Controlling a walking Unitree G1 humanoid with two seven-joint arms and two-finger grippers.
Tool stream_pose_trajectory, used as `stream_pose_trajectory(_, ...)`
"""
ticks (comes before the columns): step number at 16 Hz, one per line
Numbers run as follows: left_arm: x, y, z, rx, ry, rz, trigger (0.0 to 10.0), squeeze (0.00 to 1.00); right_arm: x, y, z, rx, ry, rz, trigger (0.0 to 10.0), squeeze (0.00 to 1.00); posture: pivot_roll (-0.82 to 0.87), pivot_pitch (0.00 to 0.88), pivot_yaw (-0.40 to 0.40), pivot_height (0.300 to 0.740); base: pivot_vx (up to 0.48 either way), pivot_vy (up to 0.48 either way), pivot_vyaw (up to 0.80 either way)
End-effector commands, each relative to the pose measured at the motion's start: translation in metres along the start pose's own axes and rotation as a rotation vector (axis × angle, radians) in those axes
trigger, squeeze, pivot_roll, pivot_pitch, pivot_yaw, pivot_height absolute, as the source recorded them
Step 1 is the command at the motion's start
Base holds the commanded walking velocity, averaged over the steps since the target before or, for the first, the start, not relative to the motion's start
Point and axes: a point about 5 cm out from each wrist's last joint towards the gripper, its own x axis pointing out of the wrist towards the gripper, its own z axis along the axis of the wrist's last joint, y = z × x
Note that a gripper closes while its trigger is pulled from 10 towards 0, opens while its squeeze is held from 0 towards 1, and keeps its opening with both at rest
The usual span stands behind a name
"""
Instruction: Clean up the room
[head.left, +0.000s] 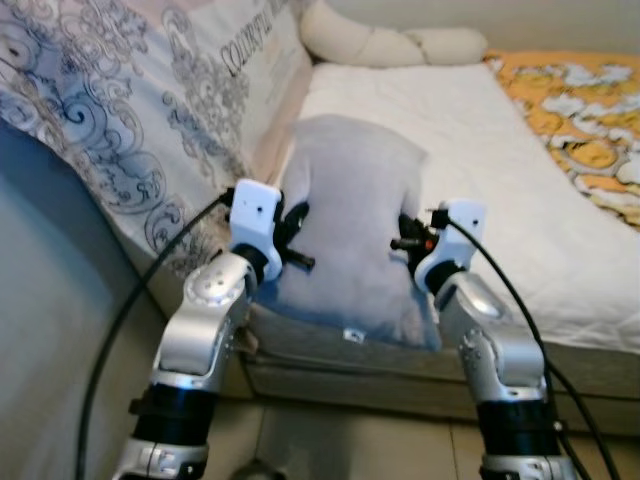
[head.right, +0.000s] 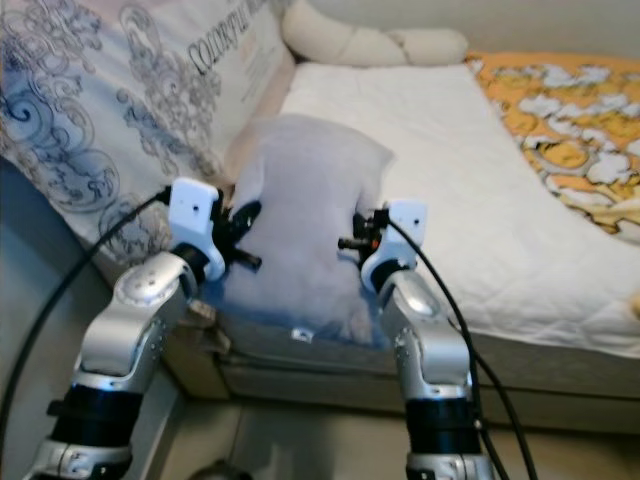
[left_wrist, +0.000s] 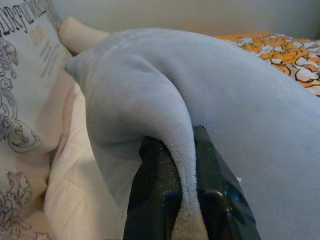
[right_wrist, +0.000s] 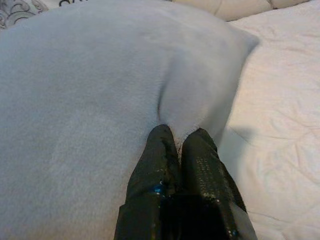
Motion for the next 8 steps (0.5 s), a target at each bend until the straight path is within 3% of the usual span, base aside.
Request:
stream_pose_trajectory(1,0.0016,0.0005,0.0095,0.012,-0.031,-0.003,10.0,0.00,0.0032,0.0102,0.0079,-0.006,-0.029,0.044,10.0,0.00,0.00,0.000,0.022,0.740,0.281,0.000,0.00)
stream_pose_trajectory(7,0.0015,0.0037,0.0108,0.011,-0.036,0.010,10.0,0.00,0.0057,0.0163,0.0077,-0.042,-0.016,0.092,10.0,0.00,0.00,0.000,0.011,0.740,0.282,0.000,0.00)
stream_pose_trajectory(8,0.0011,0.0052,0.0114,0.010,-0.038,0.017,10.0,0.00,0.0068,0.0181,0.0066,-0.058,-0.010,0.100,10.0,0.00,0.01,0.000,0.005,0.740,0.285,0.000,0.80)
